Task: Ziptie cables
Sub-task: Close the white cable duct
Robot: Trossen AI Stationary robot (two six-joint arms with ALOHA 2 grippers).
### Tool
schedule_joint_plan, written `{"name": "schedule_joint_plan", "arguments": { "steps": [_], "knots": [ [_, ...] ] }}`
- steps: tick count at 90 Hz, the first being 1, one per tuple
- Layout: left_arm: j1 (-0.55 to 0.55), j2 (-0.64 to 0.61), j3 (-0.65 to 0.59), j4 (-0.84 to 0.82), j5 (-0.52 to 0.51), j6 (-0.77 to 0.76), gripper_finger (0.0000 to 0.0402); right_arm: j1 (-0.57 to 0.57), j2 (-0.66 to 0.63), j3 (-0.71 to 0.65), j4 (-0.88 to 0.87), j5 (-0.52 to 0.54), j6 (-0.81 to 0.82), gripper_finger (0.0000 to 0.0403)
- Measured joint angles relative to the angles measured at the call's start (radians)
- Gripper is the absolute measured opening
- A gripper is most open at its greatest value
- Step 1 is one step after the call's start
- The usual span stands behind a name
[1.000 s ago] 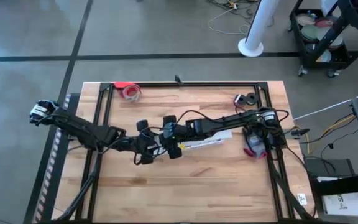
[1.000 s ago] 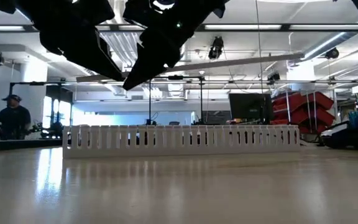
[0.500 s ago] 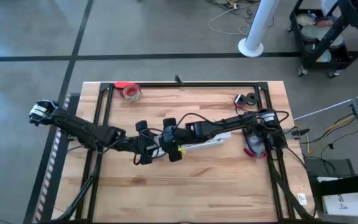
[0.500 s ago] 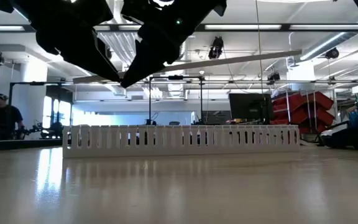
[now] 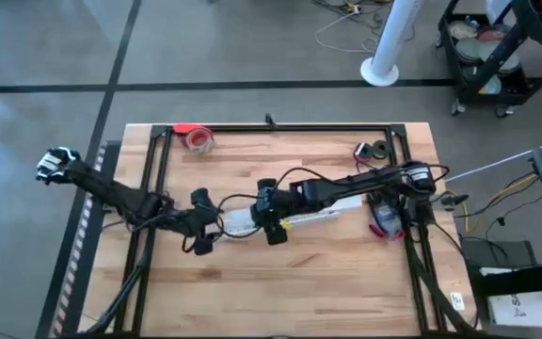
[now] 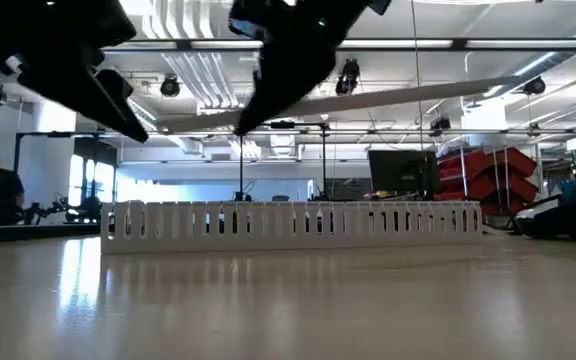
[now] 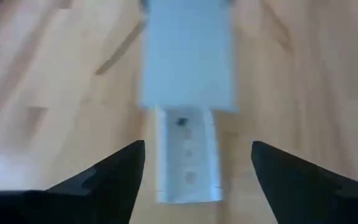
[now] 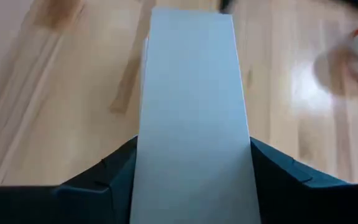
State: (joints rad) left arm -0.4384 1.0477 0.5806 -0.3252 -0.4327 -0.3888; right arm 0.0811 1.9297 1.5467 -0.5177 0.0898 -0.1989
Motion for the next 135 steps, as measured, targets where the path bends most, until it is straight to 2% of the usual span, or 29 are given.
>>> {"name": "schedule_joint_plan", "arguments": {
  "steps": [18,31,44,59,71,81,86,114,126,135],
  "knots": [
    [-0.028,0.121,-0.046,0.174,-0.071,-0.021,0.0253,0.002,-0.115,-0.127,0.006,0.02,0.102,0.0215],
    [-0.028,0.243,-0.034,0.268,-0.074,-0.015,0.0236,0.006,-0.183,-0.201,0.007,0.068,0.141,0.0215],
    [-0.02,0.361,-0.024,0.411,-0.075,-0.024,0.0209,0.01,-0.243,-0.258,0.029,0.069,0.186,0.0215],
    [0.028,0.481,-0.025,0.477,-0.071,-0.067,0.0155,0.038,-0.267,-0.295,0.028,0.07,0.195,0.0215],
    [0.056,0.526,-0.028,0.446,0.034,-0.085,0.0088,0.064,-0.27,-0.323,0.024,0.068,0.206,0.0215],
    [0.05,0.492,-0.026,0.367,0.085,-0.085,0.0021,0.086,-0.275,-0.345,0.023,0.069,0.21,0.0215],
    [0.042,0.451,-0.026,0.283,0.115,-0.086,0.0008,0.089,-0.284,-0.352,0.023,0.067,0.222,0.0215],
    [0.024,0.162,-0.025,-0.254,0.365,-0.096,0.0023,0.092,-0.339,-0.441,0.05,0.068,0.265,0.0215],
    [0.023,0.032,-0.014,-0.424,0.399,-0.181,0.0033,0.091,-0.339,-0.489,0.046,0.068,0.283,0.0215],
    [0.022,-0.055,0.007,-0.406,0.366,-0.221,0.0053,0.091,-0.351,-0.508,0.036,0.068,0.294,0.0215]
  ]
}}
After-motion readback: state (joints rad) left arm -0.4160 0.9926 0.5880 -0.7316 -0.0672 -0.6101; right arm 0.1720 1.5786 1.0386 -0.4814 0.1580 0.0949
